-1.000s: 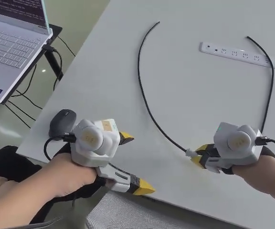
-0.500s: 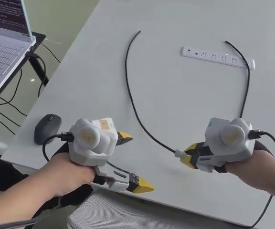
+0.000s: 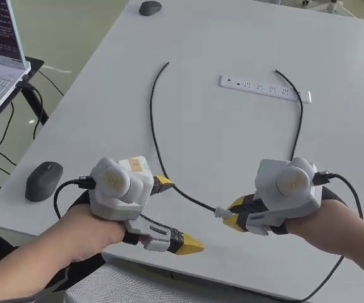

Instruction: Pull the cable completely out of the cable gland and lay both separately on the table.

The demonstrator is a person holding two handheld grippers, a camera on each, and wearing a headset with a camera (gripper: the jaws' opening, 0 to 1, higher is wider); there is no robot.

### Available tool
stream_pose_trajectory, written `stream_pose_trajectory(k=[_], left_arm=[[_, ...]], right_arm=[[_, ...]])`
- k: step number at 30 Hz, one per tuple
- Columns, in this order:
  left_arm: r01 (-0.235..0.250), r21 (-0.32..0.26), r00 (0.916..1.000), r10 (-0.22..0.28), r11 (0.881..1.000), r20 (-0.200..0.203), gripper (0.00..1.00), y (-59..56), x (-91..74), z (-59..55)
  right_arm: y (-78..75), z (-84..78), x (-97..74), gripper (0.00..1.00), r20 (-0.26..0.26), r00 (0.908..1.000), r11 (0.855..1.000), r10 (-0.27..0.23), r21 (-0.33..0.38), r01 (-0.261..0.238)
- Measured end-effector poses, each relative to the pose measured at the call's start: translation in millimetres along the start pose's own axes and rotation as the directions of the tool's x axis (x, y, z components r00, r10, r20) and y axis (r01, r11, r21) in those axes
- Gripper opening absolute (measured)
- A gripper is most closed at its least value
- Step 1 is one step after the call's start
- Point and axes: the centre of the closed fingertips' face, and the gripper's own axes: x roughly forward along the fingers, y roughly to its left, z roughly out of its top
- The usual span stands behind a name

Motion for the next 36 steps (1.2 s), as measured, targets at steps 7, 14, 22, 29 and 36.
stream_pose_trajectory(k=[7, 14, 22, 29, 36], left_arm=[[0.007, 0.012, 0.9993, -0.008, 1.000, 0.037, 0.84, 0.5, 9.7, 22.9], [0.039, 0.044, 0.9973, -0.042, 0.998, 0.060, 0.78, -3.7, 24.5, 36.0], [0.118, 0.121, 0.9909, -0.125, 0.986, 0.051, 0.62, -18.0, 40.3, 38.8], [0.136, 0.141, 0.9872, -0.146, 0.981, 0.063, 0.56, -23.5, 44.1, 41.2], [0.146, 0.178, 0.9819, -0.164, 0.973, 0.095, 0.46, -31.0, 44.9, 48.1]], right_arm=[[3.9, 8.2, -11.9, 0.06, 0.005, 0.9998, 0.998, 0.021, -0.054, -0.021], [4.7, 7.4, -24.1, 0.06, 0.006, 0.9991, 0.995, 0.041, -0.086, -0.040], [9.3, 1.1, -34.9, 0.06, -0.024, 0.9957, 0.986, 0.089, -0.142, -0.092], [10.8, 1.0, -43.3, 0.06, -0.024, 0.9922, 0.982, 0.122, -0.141, -0.125], [15.4, -2.5, -44.6, 0.06, -0.037, 0.9879, 0.978, 0.150, -0.138, -0.154]])
